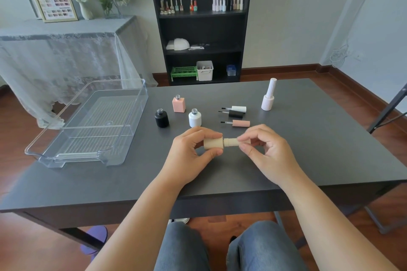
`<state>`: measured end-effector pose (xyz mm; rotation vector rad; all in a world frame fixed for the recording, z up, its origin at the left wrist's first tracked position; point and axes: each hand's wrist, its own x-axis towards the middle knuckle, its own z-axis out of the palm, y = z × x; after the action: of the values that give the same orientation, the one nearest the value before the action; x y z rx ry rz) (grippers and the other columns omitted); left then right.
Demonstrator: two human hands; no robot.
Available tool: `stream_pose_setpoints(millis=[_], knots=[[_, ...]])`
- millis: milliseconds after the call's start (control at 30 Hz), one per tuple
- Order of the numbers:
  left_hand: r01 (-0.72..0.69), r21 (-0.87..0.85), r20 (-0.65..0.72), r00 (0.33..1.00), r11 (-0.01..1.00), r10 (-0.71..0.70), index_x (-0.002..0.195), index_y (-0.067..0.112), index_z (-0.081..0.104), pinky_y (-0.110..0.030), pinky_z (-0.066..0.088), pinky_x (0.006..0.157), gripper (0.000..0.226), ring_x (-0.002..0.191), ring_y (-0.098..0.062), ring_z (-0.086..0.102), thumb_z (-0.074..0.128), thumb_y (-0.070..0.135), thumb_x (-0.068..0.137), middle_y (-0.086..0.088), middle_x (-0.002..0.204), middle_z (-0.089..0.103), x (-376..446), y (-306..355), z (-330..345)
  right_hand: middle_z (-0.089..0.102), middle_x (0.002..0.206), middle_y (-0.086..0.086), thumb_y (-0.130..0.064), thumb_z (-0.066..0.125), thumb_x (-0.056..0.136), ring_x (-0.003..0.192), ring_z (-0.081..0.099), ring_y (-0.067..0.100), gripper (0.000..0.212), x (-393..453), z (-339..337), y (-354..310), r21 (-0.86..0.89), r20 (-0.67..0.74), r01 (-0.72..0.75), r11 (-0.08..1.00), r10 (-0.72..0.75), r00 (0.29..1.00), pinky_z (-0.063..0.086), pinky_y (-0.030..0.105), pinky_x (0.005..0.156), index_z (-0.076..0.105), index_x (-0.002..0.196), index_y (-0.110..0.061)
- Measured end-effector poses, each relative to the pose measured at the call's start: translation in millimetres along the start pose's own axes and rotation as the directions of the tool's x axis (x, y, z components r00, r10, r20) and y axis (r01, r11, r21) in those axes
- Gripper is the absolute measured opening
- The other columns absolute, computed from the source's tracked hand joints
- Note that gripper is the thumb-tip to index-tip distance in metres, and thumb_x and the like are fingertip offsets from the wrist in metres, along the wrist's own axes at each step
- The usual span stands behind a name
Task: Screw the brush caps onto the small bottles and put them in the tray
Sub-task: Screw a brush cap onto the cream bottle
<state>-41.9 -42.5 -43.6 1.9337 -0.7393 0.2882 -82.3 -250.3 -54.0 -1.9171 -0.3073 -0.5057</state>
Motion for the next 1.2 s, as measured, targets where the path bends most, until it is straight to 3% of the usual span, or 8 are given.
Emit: stream_pose_setpoints(millis=[167, 333, 500, 667, 900, 1000, 1100, 1200], knots=[[0.004, 0.010, 0.006, 1.000, 1.000, -0.004, 0.104, 0.011, 0.073, -0.020, 0.051, 0.087, 0.029, 0.095, -0.009, 0.065, 0.080, 0.010, 0.077, 0.003, 0.103, 0.069, -0.3, 0.5, -0.2, 0.065, 0.078, -0.017, -0.011, 0.069, 0.086, 0.069, 0.056, 0.002, 0.021, -0.5, 1.5, 0.5, -0.002, -0.045, -0.125, 0.992, 0.125, 0.991, 0.042, 0.007, 0.069, 0.069, 0.088, -0.032], [0.013, 0.001, 0.014, 1.000, 1.000, -0.013, 0.104, 0.012, 0.073, -0.016, 0.049, 0.086, 0.028, 0.096, -0.008, 0.065, 0.080, 0.011, 0.077, 0.003, 0.103, 0.069, -1.1, 1.2, 0.6, 0.064, 0.076, -0.014, -0.032, 0.072, 0.081, 0.070, 0.056, 0.006, 0.013, 0.0, -0.6, -5.5, 0.089, -0.007, -0.186, 0.979, 0.187, 0.982, 0.045, 0.014, 0.069, 0.072, 0.093, -0.028], [0.027, -0.011, -0.002, 1.000, 1.000, -0.027, 0.104, 0.013, 0.073, -0.017, 0.049, 0.087, 0.028, 0.096, -0.009, 0.065, 0.080, 0.011, 0.077, 0.004, 0.103, 0.070, -0.7, 0.6, -0.2, 0.069, 0.078, -0.015, -0.022, 0.075, 0.082, 0.068, 0.058, 0.002, 0.016, 0.5, -0.6, -4.8, 0.033, 0.051, -0.202, 0.979, 0.201, 0.978, 0.044, 0.008, 0.068, 0.073, 0.091, -0.035], [0.067, -0.009, 0.007, 0.998, 0.998, -0.067, 0.102, 0.015, 0.074, -0.014, 0.049, 0.083, 0.028, 0.092, -0.004, 0.065, 0.081, 0.011, 0.076, 0.007, 0.100, 0.070, -0.7, -0.9, -0.7, 0.072, 0.073, -0.003, -0.021, 0.071, 0.085, 0.068, 0.063, 0.015, 0.016, 1.7, 1.4, -3.8, 0.045, 0.070, -0.264, 0.963, 0.261, 0.963, 0.047, 0.018, 0.067, 0.072, 0.088, -0.037], [0.030, 0.008, -0.029, 0.999, 1.000, -0.030, 0.100, 0.010, 0.075, -0.022, 0.053, 0.085, 0.029, 0.091, -0.008, 0.067, 0.084, 0.008, 0.072, 0.001, 0.098, 0.071, -2.3, 1.6, 0.0, 0.072, 0.070, -0.006, -0.016, 0.068, 0.088, 0.066, 0.065, 0.006, 0.016, 4.2, 2.4, -6.0, 0.069, 0.093, -0.291, 0.954, 0.284, 0.954, 0.050, 0.017, 0.069, 0.070, 0.089, -0.032], [0.023, -0.042, -0.088, 0.996, 0.999, -0.027, 0.099, 0.012, 0.075, -0.017, 0.052, 0.084, 0.029, 0.092, -0.008, 0.067, 0.084, 0.006, 0.071, 0.004, 0.098, 0.072, -3.2, 0.8, 1.2, 0.072, 0.081, -0.004, -0.012, 0.068, 0.088, 0.071, 0.067, 0.009, 0.014, 4.4, 7.3, -9.9, 0.236, 0.049, -0.280, 0.931, 0.276, 0.960, 0.052, 0.017, 0.070, 0.072, 0.094, -0.024], [0.115, -0.154, -0.109, 0.985, 0.981, -0.133, 0.099, 0.025, 0.074, -0.014, 0.052, 0.077, 0.029, 0.091, -0.005, 0.068, 0.083, 0.013, 0.074, 0.013, 0.097, 0.073, -0.7, 2.0, 3.6, 0.072, 0.086, -0.004, -0.019, 0.069, 0.083, 0.073, 0.067, 0.011, 0.012, 13.6, 11.2, -19.0, 0.493, 0.066, -0.289, 0.821, 0.296, 0.953, 0.052, 0.019, 0.071, 0.072, 0.095, -0.020], [0.159, -0.200, -0.122, 0.975, 0.967, -0.186, 0.099, 0.038, 0.070, -0.020, 0.054, 0.079, 0.026, 0.095, -0.007, 0.067, 0.080, 0.029, 0.077, 0.016, 0.102, 0.070, 9.7, 0.3, 2.7, 0.070, 0.078, -0.008, -0.024, 0.070, 0.082, 0.072, 0.063, 0.007, 0.012, 35.6, 8.2, -29.4, 0.492, 0.079, -0.264, 0.830, 0.260, 0.962, 0.051, 0.019, 0.068, 0.075, 0.092, -0.027]])
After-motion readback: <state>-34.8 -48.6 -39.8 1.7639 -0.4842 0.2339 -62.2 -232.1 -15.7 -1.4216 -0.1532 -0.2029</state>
